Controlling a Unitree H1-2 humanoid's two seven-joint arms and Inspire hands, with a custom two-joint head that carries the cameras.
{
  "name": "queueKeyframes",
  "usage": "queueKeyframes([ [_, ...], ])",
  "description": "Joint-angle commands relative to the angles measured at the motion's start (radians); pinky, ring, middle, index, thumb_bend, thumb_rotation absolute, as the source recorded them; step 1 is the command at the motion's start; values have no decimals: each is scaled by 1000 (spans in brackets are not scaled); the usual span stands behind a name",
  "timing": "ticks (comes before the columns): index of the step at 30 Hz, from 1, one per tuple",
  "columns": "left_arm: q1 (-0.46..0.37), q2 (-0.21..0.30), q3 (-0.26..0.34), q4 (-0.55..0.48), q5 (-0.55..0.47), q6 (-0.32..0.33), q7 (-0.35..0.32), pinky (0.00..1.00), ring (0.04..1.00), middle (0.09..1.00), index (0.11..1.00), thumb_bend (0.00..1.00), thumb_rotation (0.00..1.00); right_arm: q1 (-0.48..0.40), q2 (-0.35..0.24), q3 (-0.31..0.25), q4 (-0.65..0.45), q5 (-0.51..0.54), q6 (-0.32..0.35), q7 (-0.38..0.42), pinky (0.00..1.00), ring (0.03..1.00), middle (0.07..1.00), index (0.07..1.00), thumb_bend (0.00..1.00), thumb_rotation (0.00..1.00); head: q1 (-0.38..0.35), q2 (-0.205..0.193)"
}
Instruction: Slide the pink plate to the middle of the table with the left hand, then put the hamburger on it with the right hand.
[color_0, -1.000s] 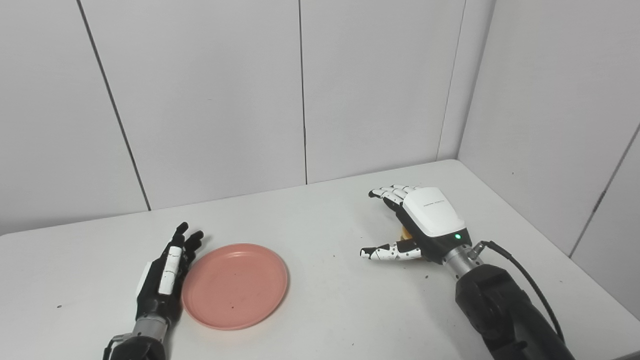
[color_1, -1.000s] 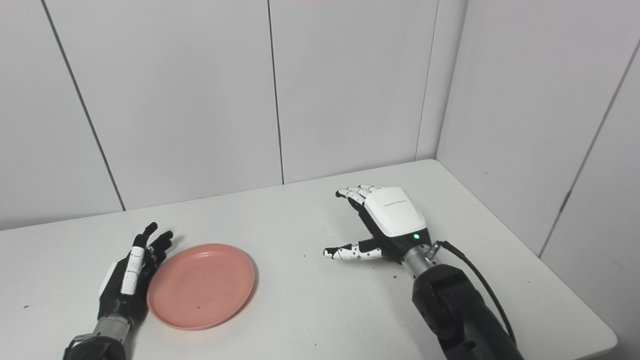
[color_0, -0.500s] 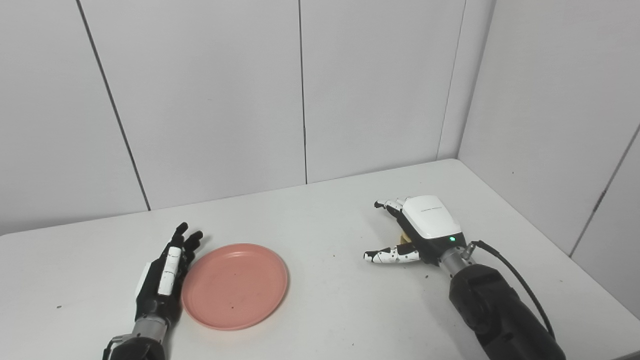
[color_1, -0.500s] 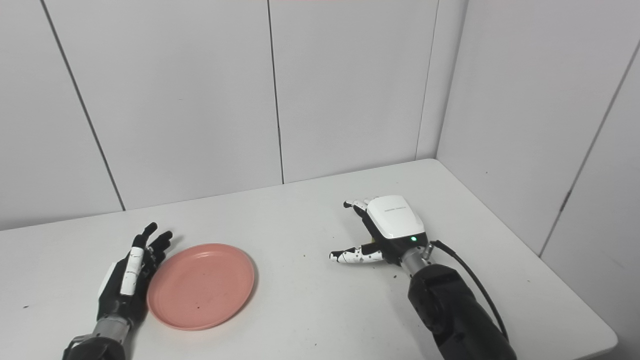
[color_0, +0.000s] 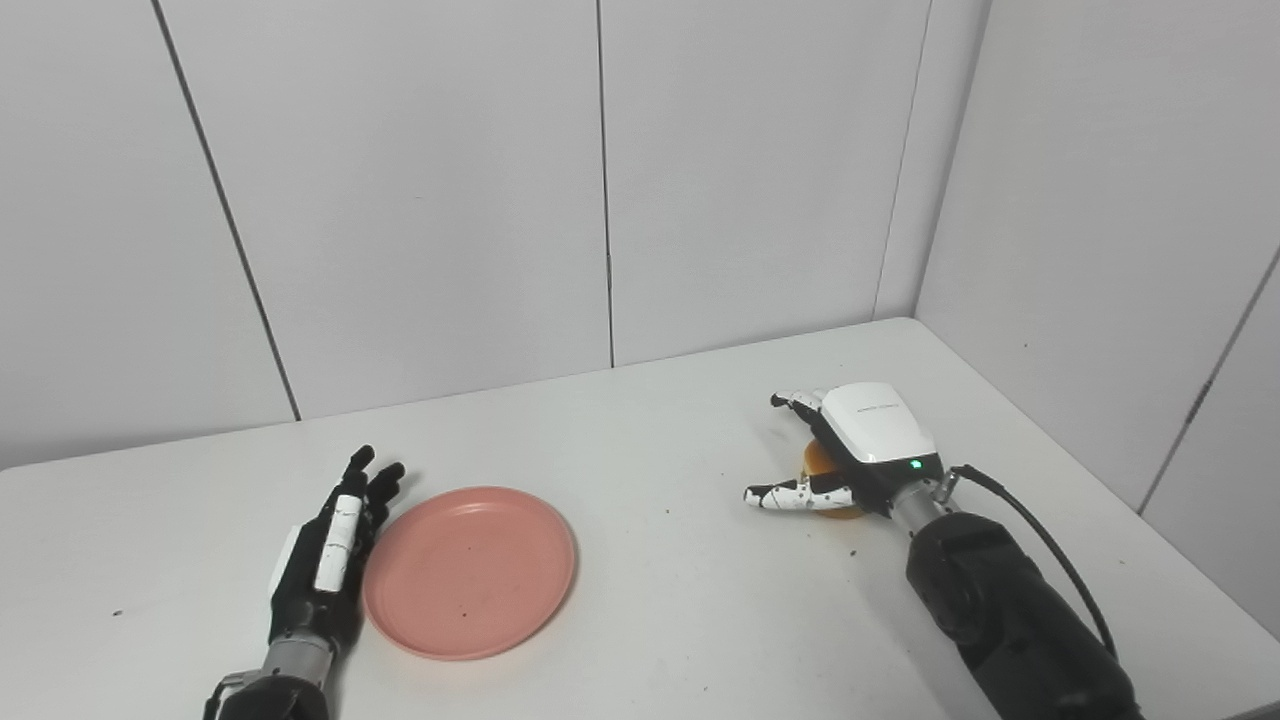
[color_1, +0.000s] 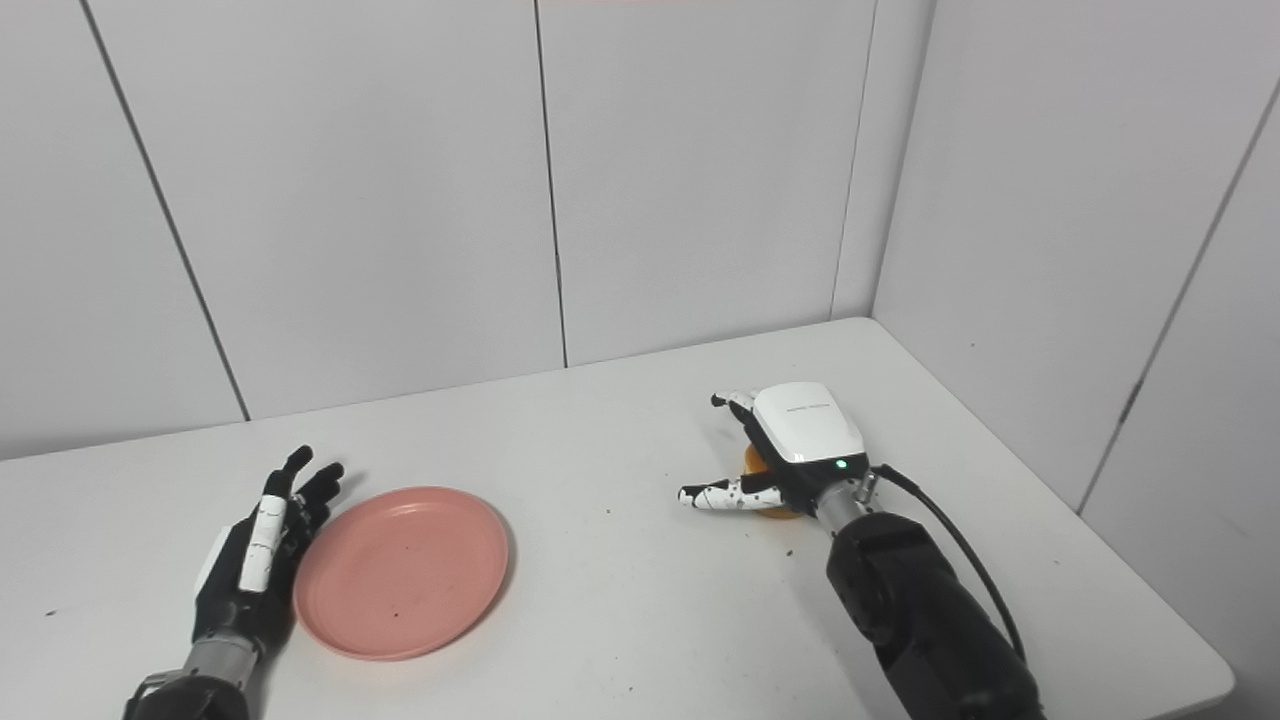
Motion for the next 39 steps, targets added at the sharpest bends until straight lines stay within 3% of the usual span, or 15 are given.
queueKeyframes([
  [1, 12, 5, -1, 0, -12, 4, -20, 1000, 934, 872, 926, 953, 826, -47, -28, -7, -16, 4, 30, -25, 779, 809, 799, 794, 886, 812, 1, 1],
  [31, 12, 16, -15, -4, 4, 6, -17, 994, 929, 871, 925, 947, 839, -72, -57, 41, 101, 37, 81, -2, 829, 820, 814, 803, 873, 791, 9, 8],
  [37, 20, 13, -15, -14, 1, 12, -17, 997, 932, 878, 932, 938, 841, -75, -57, 49, 145, 53, 75, -27, 757, 808, 809, 794, 867, 758, 12, 11],
  [39, 24, 12, -15, -25, 1, 20, -16, 1000, 934, 880, 935, 937, 841, -75, -50, 47, 159, 61, 72, -49, 628, 742, 770, 768, 838, 671, 13, 13],
])
